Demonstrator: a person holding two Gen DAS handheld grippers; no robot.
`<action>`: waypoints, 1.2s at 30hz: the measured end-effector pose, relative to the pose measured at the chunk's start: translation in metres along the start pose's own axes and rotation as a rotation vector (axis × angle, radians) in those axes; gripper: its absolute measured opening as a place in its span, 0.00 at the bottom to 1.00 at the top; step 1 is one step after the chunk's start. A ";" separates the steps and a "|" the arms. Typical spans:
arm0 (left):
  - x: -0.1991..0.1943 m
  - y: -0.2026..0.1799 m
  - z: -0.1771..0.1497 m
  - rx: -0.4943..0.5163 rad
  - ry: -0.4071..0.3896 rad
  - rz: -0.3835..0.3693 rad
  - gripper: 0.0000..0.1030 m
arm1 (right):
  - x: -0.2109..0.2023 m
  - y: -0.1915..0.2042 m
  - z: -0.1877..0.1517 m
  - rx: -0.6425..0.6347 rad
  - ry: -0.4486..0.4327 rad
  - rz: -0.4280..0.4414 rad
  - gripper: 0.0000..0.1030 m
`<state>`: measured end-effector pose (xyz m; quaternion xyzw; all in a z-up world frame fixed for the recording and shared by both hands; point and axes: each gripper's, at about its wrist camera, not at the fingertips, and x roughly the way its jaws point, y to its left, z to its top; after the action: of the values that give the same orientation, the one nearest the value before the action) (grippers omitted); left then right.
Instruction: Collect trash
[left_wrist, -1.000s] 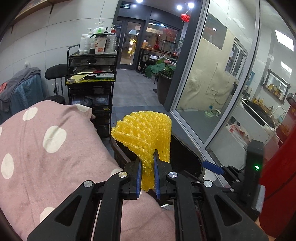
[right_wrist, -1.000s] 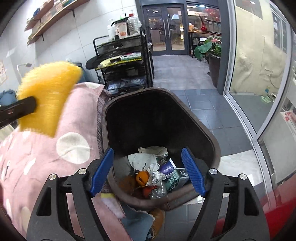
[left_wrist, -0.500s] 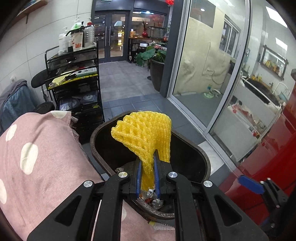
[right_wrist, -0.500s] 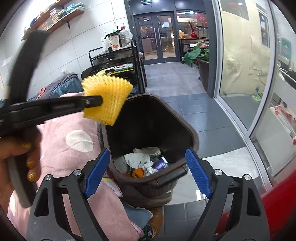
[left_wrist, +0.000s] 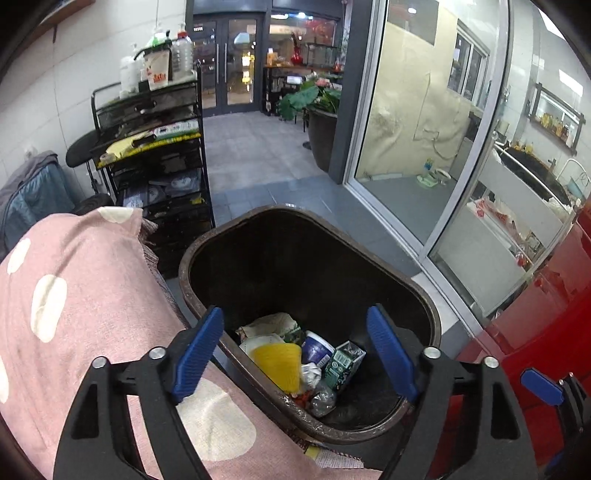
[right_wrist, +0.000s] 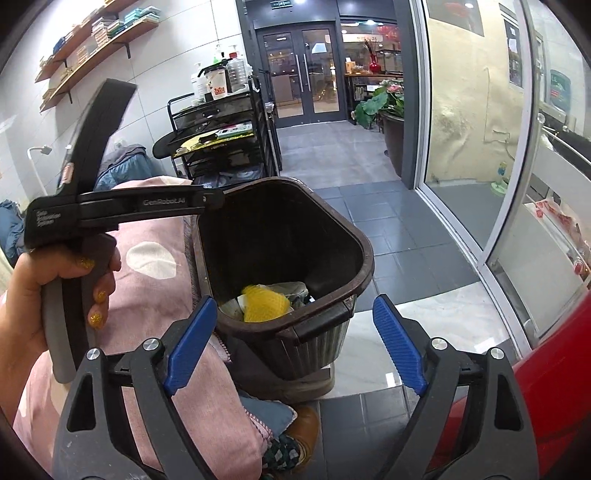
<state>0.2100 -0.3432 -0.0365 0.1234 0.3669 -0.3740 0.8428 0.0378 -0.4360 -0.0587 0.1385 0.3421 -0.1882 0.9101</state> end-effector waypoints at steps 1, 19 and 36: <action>-0.005 -0.001 -0.002 0.001 -0.012 -0.003 0.81 | -0.001 -0.001 0.000 0.003 -0.004 -0.002 0.89; -0.076 0.044 -0.027 -0.137 -0.160 -0.034 0.94 | -0.025 0.006 -0.005 -0.017 -0.058 -0.023 0.94; -0.184 0.081 -0.115 -0.186 -0.273 0.285 0.94 | -0.065 0.104 -0.016 -0.184 -0.240 0.001 0.94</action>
<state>0.1251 -0.1329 0.0086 0.0439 0.2611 -0.2291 0.9367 0.0289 -0.3211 -0.0132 0.0313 0.2464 -0.1707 0.9535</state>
